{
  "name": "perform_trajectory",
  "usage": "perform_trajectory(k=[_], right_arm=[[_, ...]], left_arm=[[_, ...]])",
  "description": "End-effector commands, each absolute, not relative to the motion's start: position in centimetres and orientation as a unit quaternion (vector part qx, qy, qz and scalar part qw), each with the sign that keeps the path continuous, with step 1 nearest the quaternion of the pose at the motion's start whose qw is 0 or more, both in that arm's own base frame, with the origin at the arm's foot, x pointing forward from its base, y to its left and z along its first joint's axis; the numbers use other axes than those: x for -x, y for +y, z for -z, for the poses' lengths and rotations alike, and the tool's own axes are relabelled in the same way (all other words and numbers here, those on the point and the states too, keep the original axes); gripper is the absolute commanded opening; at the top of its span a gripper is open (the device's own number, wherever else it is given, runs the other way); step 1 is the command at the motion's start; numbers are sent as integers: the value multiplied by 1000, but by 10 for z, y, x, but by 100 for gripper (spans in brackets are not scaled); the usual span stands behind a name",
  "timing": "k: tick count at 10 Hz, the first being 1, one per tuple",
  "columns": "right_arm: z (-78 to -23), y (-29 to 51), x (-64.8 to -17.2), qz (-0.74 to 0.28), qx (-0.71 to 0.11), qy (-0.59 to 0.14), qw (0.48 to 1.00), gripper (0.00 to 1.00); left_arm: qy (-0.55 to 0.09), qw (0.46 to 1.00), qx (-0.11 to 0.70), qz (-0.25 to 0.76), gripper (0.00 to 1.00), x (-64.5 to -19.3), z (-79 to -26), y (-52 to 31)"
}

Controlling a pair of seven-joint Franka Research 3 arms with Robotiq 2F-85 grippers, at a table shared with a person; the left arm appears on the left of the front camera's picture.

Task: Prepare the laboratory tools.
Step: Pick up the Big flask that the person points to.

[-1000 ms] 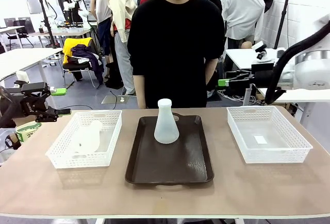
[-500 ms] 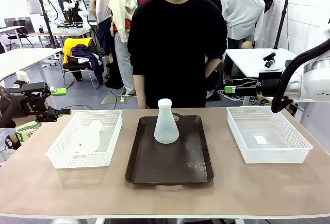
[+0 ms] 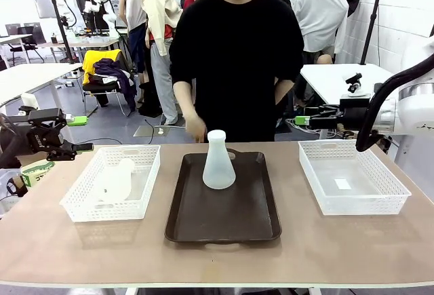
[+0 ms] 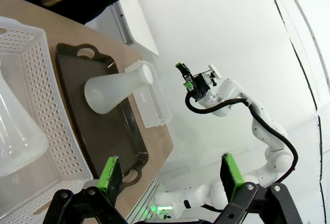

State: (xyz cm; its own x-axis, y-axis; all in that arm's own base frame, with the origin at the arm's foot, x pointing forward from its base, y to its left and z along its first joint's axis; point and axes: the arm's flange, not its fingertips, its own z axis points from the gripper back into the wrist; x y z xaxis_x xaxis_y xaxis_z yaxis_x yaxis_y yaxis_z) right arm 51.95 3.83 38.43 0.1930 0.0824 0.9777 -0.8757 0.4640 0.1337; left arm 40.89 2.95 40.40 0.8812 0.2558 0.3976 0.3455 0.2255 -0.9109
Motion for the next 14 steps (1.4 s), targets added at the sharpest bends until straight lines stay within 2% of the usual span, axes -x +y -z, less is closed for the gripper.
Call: perform_trajectory(k=[1, 14], right_arm=[[-385, 40, -518, -356, -374, -526, 676, 100], [-385, 40, -518, -356, -374, -526, 676, 100]], left_arm=[[-253, 734, 630, 29, 100, -410, -404, 29], [-253, 734, 630, 29, 100, -410, -404, 29]])
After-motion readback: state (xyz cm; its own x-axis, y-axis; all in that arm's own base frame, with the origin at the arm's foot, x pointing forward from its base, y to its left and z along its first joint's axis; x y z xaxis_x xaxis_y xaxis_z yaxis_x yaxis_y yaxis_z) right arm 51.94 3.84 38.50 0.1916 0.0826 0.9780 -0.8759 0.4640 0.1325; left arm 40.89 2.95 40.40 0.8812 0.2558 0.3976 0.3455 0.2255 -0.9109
